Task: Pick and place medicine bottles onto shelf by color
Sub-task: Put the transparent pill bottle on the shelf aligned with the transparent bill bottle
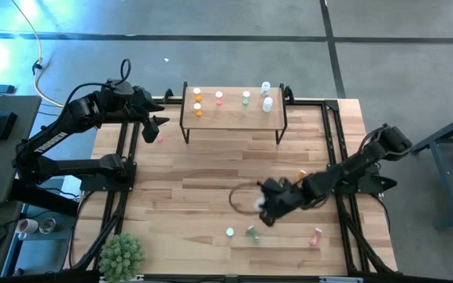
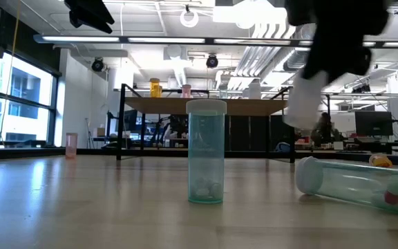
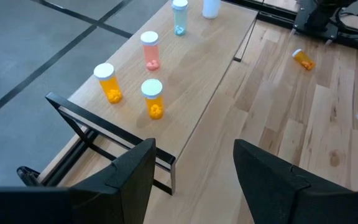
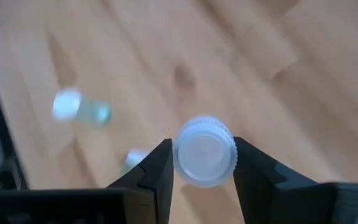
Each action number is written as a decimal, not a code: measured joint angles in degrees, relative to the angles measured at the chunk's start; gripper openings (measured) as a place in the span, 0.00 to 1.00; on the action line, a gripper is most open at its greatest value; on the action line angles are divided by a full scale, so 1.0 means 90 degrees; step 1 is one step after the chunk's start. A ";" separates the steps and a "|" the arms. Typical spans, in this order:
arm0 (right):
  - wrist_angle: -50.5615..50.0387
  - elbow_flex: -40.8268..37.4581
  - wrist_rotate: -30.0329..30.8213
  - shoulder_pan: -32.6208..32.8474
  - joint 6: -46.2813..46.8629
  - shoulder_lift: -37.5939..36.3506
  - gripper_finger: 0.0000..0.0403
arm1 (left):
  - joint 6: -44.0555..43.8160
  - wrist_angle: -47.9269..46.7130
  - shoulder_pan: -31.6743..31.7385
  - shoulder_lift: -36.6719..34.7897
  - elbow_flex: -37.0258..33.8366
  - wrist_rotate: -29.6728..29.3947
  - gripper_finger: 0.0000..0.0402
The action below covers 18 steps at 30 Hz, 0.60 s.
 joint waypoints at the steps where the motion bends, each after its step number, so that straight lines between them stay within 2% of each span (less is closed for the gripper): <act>1: -0.0033 0.0000 0.0095 -0.0117 -0.0011 -0.0086 0.28 | 0.0000 0.0000 0.0002 0.0000 0.0000 0.0000 0.52; 10: -0.0344 0.0000 0.0633 -0.1275 -0.0392 -0.1140 0.28 | 0.0000 0.0000 0.0001 0.0000 0.0000 0.0000 0.52; 18: -0.0449 0.0000 0.0469 -0.2618 -0.0968 -0.2233 0.28 | -0.0004 0.0000 0.0000 0.0000 0.0000 0.0002 0.52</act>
